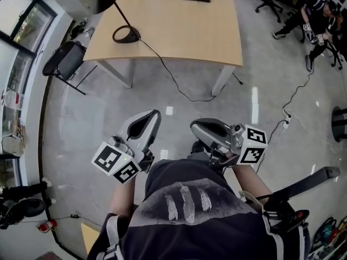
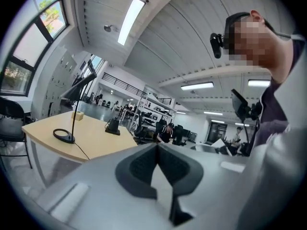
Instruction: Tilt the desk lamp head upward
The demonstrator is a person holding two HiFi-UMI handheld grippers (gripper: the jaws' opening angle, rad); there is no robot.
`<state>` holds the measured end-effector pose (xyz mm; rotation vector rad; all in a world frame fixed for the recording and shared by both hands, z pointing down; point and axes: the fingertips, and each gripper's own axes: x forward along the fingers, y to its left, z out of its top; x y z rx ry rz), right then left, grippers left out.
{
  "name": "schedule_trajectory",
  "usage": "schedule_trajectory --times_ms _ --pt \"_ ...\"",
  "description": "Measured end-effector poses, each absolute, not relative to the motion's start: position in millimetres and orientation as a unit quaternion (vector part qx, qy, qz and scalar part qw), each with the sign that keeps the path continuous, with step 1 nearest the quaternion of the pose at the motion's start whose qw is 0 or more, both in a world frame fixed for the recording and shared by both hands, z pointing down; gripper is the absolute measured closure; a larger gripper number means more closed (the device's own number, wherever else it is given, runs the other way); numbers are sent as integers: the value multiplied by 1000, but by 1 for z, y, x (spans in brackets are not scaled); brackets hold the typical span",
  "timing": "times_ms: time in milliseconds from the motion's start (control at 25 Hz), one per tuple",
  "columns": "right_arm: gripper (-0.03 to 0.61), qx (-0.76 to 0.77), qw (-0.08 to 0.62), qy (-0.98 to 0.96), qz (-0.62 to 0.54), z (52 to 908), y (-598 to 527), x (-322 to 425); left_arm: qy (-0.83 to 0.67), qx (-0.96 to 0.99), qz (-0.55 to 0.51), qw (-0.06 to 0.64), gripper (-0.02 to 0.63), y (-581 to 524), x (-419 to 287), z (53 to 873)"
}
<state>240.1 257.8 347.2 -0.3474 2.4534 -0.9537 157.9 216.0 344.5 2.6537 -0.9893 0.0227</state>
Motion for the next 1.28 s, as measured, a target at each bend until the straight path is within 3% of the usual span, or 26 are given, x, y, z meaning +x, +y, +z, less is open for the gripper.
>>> schedule_trajectory --times_ms 320,800,1280 --pt "580 -129 221 886 -387 370 222 264 -362 912 30 193 612 185 178 362" --pt "580 -148 217 882 -391 375 180 258 -348 919 39 181 612 139 177 365" --pt "580 -167 137 904 -370 371 123 129 -340 922 13 185 612 80 60 365"
